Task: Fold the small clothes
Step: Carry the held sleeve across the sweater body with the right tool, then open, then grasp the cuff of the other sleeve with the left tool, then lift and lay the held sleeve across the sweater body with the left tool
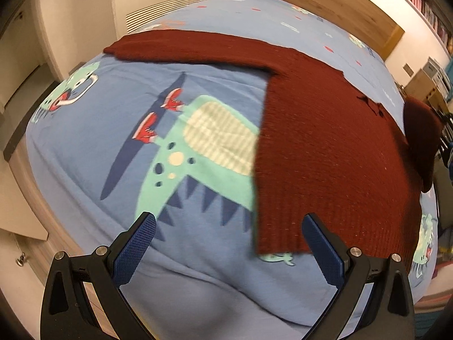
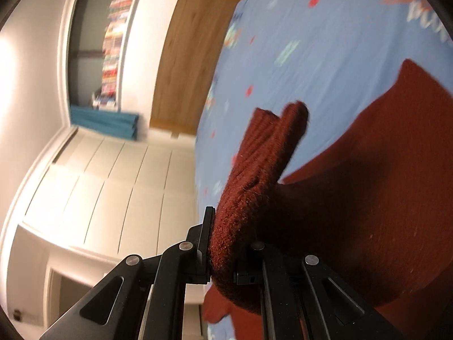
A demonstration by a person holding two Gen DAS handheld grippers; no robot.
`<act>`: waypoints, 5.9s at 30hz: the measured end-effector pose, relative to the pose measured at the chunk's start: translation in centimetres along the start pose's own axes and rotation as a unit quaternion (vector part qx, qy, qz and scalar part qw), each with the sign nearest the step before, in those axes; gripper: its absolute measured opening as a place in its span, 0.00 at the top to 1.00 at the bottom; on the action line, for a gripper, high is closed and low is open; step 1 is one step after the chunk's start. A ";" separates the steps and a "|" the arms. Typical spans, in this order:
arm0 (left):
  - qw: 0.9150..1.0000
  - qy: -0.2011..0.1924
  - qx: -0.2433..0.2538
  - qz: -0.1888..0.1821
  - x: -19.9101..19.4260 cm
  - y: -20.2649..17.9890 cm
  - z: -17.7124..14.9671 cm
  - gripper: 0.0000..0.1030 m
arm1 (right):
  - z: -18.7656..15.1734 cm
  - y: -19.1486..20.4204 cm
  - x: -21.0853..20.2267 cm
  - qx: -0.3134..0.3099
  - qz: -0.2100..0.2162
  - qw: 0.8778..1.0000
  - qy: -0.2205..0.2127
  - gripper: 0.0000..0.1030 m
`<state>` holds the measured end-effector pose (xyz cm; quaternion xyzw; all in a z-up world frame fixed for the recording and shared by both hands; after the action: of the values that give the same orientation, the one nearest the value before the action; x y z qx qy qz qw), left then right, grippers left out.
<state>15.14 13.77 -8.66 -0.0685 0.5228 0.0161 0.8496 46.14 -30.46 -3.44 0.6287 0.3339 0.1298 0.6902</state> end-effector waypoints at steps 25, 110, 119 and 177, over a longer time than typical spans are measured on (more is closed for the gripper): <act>0.996 -0.004 -0.085 0.019 -0.2 9.2 -3.4 0.01 | -18.0 -1.3 16.0 -0.115 -0.101 0.975 0.163 0.90; 0.868 -0.175 -0.409 -0.221 14.0 27.8 19.8 0.36 | -16.1 -10.2 -2.4 -0.369 -0.343 0.863 0.035 0.59; 0.827 -0.198 -0.448 -0.277 15.2 31.6 21.8 0.66 | -15.7 -11.1 -2.2 -0.360 -0.349 0.864 0.039 0.59; 0.924 -0.012 -0.047 -0.379 9.5 -24.1 20.7 0.96 | -10.1 -10.0 -18.1 -0.292 -0.268 0.917 -0.048 0.59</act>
<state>40.20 -7.77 -5.57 -0.3011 0.4463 -0.2813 0.7944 24.00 -35.17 -7.46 0.2920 0.4035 0.0018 0.8671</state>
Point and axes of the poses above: each gripper's, at about its wrist camera, not at the fingertips, and x roughly the way its jaws point, y to its left, z to its top, the point moved 7 cm from there along x, roughly the way its jaws point, and after that the axes turned 11 degrees about x, right-handed, at the moved point
